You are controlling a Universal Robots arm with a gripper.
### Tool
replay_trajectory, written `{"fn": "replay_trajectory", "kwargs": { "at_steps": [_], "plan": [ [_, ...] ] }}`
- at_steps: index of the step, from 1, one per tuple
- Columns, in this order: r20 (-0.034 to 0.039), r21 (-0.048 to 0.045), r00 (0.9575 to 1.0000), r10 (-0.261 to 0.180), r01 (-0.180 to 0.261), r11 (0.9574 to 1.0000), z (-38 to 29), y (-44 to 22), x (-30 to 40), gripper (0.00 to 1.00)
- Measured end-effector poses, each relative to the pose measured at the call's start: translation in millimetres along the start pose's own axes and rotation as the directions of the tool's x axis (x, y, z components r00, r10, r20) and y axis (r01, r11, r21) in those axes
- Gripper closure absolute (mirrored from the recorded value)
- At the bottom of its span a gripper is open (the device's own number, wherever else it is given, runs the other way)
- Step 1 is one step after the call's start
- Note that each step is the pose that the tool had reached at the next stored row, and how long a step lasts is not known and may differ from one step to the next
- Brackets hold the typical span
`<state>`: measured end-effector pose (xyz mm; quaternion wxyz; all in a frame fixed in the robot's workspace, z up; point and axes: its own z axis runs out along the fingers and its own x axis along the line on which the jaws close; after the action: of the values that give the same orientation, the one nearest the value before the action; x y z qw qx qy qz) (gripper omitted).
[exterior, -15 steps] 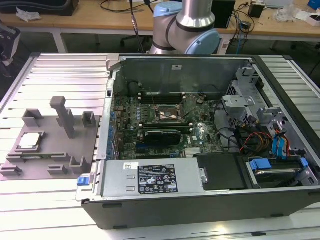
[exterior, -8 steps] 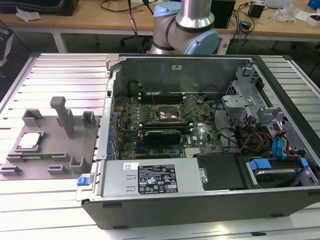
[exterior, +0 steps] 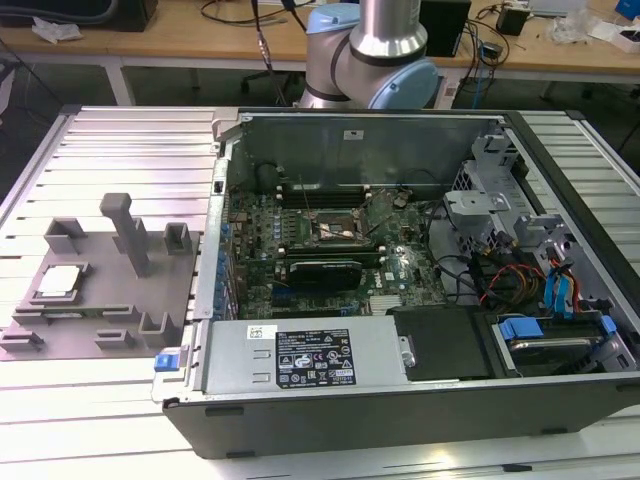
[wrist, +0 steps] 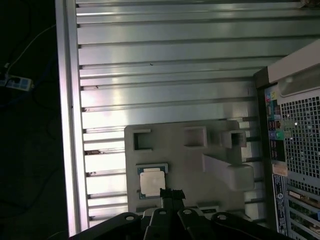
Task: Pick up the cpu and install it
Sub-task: 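Reach for the cpu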
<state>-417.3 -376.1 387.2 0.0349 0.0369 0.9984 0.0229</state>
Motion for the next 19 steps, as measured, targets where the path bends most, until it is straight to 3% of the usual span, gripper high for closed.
{"fn": "replay_trajectory", "kwargs": {
  "at_steps": [4, 14, 19],
  "plan": [
    [-0.0010, 0.0004, 1.0000, 0.000, 0.000, 1.0000, 5.2, -0.4, 1.6, 0.89],
    [-0.0153, 0.0034, 0.9999, 0.001, -0.001, 1.0000, 20.5, -2.5, 2.5, 0.89],
    [-0.0159, 0.0034, 0.9999, 0.001, -0.001, 1.0000, 31.3, -6.5, 2.7, 0.89]
  ]
}}
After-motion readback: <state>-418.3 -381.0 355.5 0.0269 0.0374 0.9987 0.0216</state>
